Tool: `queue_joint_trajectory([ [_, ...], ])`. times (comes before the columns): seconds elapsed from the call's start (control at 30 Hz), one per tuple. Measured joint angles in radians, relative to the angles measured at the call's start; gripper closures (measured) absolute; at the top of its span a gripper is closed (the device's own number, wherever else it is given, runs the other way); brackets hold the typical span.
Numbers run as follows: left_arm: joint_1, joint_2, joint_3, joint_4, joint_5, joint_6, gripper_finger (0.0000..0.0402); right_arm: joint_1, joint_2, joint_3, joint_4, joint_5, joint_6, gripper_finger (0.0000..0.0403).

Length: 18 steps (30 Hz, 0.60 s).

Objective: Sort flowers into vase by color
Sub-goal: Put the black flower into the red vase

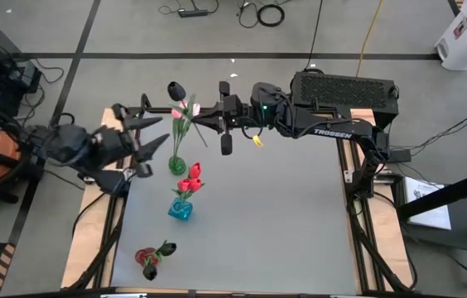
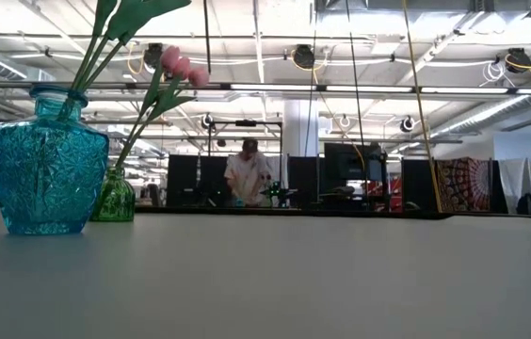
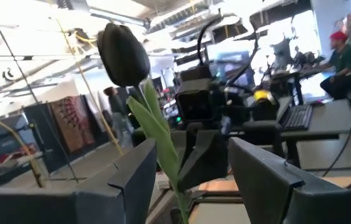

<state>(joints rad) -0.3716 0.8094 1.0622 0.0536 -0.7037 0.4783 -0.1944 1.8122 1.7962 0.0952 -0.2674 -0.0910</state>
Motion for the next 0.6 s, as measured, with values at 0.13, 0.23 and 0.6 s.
queue_joint_trajectory([
  [0.13, 0.100, 0.045, 0.000, 0.022, 0.073, -0.028, 0.0194, 0.000, 0.000, 0.000, -0.007, -0.001, 0.000, 0.0403],
  [0.23, 0.156, 0.065, 0.000, 0.037, 0.105, -0.052, 0.0194, 0.000, 0.000, 0.000, -0.007, -0.002, 0.000, 0.0403],
  [0.6, 0.336, 0.106, 0.000, 0.073, 0.339, -0.236, 0.0194, 0.006, -0.002, 0.000, 0.000, -0.028, -0.011, 0.0403],
])
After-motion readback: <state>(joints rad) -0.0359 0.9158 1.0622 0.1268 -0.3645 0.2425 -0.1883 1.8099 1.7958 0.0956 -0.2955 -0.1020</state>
